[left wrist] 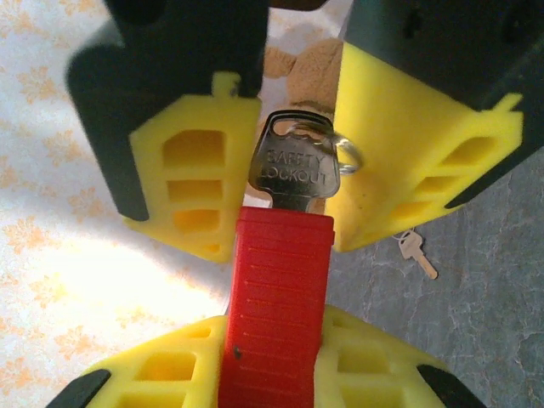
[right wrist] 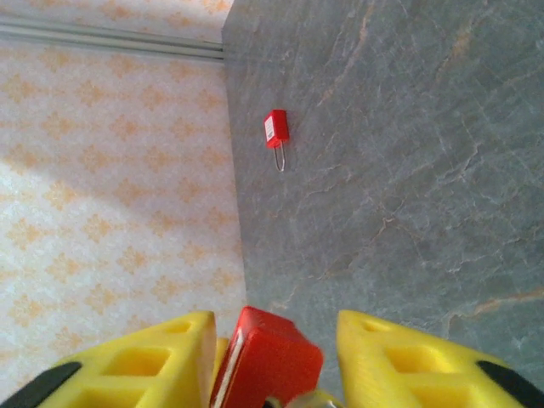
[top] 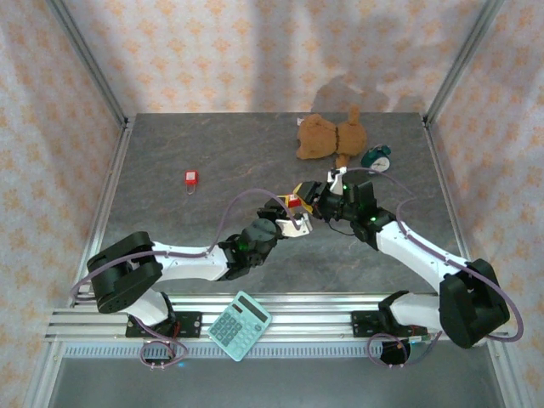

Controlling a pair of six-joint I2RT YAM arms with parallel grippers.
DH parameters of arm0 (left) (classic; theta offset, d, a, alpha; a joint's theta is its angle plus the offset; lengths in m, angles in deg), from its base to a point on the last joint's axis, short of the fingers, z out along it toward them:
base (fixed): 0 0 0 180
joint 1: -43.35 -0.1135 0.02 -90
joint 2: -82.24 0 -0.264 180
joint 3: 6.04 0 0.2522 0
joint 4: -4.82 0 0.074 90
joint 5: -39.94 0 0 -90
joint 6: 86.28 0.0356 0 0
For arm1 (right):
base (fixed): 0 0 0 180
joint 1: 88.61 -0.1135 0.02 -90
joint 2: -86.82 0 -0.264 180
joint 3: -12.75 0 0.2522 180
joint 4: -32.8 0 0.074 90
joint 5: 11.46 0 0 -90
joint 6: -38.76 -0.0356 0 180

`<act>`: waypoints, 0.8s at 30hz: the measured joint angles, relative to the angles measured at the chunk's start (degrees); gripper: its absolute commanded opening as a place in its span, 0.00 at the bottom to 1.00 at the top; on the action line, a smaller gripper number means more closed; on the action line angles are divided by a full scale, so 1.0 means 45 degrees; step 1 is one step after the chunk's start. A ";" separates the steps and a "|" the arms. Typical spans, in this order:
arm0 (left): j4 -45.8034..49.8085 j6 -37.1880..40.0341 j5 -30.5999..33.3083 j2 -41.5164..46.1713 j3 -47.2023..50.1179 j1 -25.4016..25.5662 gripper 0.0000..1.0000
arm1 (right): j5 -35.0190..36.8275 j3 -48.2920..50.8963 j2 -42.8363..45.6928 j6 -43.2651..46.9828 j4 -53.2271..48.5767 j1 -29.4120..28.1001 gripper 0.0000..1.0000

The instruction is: Unlock with the key

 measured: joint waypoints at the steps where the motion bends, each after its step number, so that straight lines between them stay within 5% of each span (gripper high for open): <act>1: -0.0097 0.0092 0.0053 -0.0102 0.0000 0.0000 0.22 | -0.0015 0.0000 0.0000 0.0005 0.0010 -0.0005 0.33; 8: -0.0641 0.0559 0.0544 -0.0525 -0.0005 0.0097 0.30 | -0.0005 0.0000 -0.0083 0.0068 -0.0019 0.0000 0.24; 15: 0.0010 0.0243 0.0758 -0.0253 -0.0015 0.0466 0.65 | 0.0151 -0.0248 -0.0078 0.0806 -0.0714 -0.0024 0.23; 18: 0.1554 -0.0772 0.0520 0.1059 0.0063 0.0617 0.78 | 0.0384 -0.0622 -0.0068 0.1287 -0.1083 -0.0005 0.23; 24: 0.4760 -0.3415 -0.0107 0.5819 0.0622 0.0665 0.82 | 0.0787 -0.1214 -0.0141 0.2050 -0.1345 0.0117 0.22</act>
